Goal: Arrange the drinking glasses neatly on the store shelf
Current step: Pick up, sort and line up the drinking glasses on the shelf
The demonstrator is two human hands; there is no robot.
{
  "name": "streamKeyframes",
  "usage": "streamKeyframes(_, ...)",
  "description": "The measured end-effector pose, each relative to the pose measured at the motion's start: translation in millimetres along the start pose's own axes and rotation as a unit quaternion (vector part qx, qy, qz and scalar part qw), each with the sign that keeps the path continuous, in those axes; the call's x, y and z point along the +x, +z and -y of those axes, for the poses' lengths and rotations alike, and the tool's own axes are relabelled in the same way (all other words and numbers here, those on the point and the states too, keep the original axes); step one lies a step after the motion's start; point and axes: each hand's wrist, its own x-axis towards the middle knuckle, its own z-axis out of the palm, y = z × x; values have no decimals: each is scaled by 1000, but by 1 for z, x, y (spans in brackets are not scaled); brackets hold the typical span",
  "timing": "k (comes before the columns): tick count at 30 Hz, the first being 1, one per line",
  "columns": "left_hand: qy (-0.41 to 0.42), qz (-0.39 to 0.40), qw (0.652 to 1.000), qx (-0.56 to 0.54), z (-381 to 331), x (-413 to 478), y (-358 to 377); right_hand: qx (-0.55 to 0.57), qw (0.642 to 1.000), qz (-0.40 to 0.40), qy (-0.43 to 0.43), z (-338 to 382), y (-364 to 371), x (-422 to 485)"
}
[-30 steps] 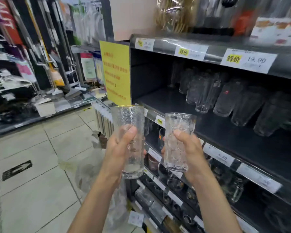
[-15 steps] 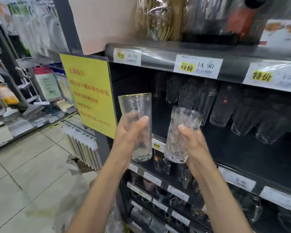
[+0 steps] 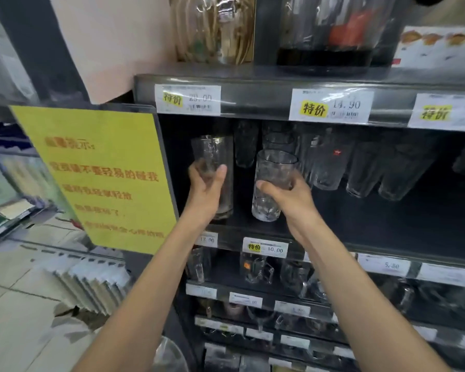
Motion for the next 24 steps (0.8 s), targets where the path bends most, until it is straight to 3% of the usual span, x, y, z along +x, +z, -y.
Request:
streamKeyframes(9, 15, 7, 1000, 2, 26, 32, -9, -45, 998, -40, -34, -14, 35, 21)
streamKeyframes(18, 54, -4, 998, -31, 48, 68, -16, -7, 997, -69, -18, -38, 55, 39)
streamKeyframes(24, 39, -20, 999, -19, 53, 83, -11, -77, 989, -117, -43, -44, 62, 51)
